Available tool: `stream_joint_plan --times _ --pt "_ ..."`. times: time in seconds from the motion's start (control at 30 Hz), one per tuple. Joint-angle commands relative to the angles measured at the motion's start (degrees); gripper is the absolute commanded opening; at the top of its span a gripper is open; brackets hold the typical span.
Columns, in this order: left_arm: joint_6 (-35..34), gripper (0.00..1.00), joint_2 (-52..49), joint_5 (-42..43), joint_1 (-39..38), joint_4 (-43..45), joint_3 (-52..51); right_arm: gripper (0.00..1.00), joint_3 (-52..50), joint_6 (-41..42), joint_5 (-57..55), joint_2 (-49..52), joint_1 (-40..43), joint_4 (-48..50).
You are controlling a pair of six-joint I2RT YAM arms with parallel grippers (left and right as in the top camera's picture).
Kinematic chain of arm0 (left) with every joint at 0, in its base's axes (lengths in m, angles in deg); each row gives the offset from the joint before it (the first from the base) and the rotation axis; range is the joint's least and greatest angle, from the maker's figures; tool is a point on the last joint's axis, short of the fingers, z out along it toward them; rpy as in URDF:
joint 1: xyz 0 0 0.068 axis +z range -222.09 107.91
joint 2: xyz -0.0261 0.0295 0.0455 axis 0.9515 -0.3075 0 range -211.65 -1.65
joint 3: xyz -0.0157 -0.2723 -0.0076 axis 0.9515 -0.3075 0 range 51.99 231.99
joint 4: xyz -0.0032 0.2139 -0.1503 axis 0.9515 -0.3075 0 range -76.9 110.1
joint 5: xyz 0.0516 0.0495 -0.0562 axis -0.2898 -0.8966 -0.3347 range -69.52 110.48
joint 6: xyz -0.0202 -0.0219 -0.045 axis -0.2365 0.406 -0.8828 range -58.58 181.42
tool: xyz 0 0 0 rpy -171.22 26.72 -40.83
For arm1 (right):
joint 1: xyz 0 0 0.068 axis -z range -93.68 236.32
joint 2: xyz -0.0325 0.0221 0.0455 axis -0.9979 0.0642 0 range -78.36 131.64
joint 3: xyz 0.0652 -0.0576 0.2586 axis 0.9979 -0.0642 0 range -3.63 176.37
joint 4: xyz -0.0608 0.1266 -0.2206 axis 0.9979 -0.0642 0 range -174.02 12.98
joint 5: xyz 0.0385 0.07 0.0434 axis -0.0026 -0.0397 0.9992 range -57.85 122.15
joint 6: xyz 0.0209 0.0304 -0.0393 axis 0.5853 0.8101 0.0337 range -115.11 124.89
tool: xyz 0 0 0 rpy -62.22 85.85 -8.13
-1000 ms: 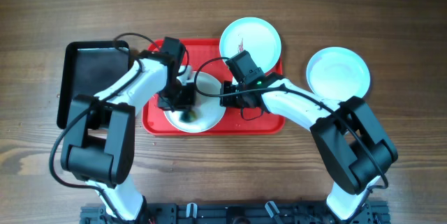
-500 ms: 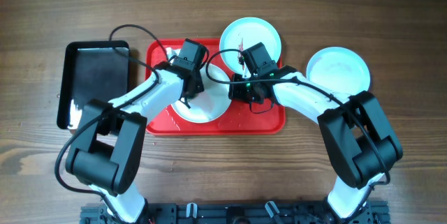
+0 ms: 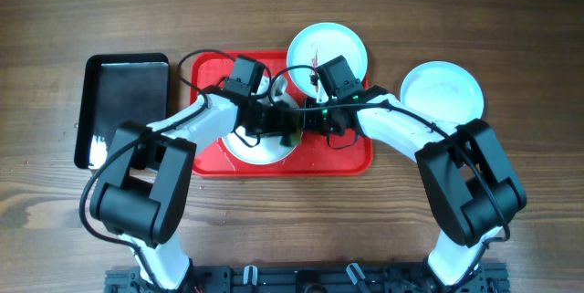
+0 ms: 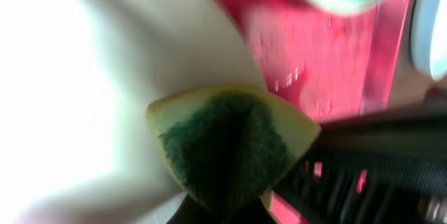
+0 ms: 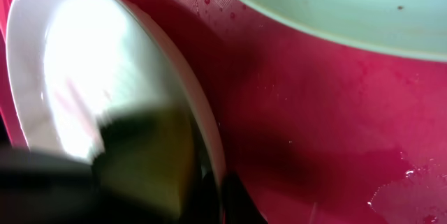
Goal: Clean dirty plates on tray and stack at the side
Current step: 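Scrub the bottom plate with the sponge while the right gripper holds it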
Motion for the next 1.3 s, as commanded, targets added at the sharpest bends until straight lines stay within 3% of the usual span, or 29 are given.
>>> stream_joint_plan --times 0.0,0.13,0.2,0.33,0.43,0.57,0.67,0.8,0.9,1.0,1.13,1.27 --pt "-5.4 0.04 -0.9 -16.8 -0.3 7.8 0.0 0.04 -0.5 0.3 2.0 0.6 -0.1 -0.1" --pt "-8.0 0.04 -1.0 -42.4 -0.2 6.3 0.0 0.04 -0.5 0.0 2.0 0.6 -0.1 -0.1" --pt "-10.8 0.04 -1.0 -49.0 0.3 0.3 0.0 0.04 -0.5 0.0 1.9 0.6 -0.1 -0.1" --pt "-13.4 0.04 -1.0 -46.1 1.0 -14.0 0.0 0.04 -0.5 -0.1 1.9 0.7 -0.1 0.0" --pt "-12.1 0.04 -1.0 -33.2 1.0 -23.9 0.0 0.04 -0.5 -0.1 1.9 0.7 -0.1 0.1" --pt "5.3 0.04 -1.0 -4.0 0.9 -25.3 0.0 0.04 -0.5 -0.1 2.0 0.7 -0.1 0.1" --pt "7.1 0.04 -1.0 3.4 0.5 -20.6 0.0 0.04 -0.5 -0.1 2.0 0.7 -0.1 0.1" --pt "1.7 0.04 -1.0 2.0 -0.5 -10.5 0.0 0.04 -0.5 -0.1 2.0 0.7 -0.1 0.0" --pt "-5.1 0.04 -1.0 -12.0 -0.2 -1.8 0.0 0.04 -0.5 -0.1 2.0 0.7 -0.1 -0.2" --pt "-7.1 0.04 -1.0 -22.3 1.3 2.8 0.5 0.04 -0.5 0.1 2.0 0.7 -0.1 -0.4" --pt "-8.2 0.04 -0.9 -27.4 7.6 -4.1 7.5 0.04 -0.5 0.1 2.0 0.7 -0.1 -1.2" --pt "-6.1 0.04 -0.8 -27.1 13.7 -21.6 18.1 0.04 -0.5 0.0 1.9 0.7 -0.1 -1.5"
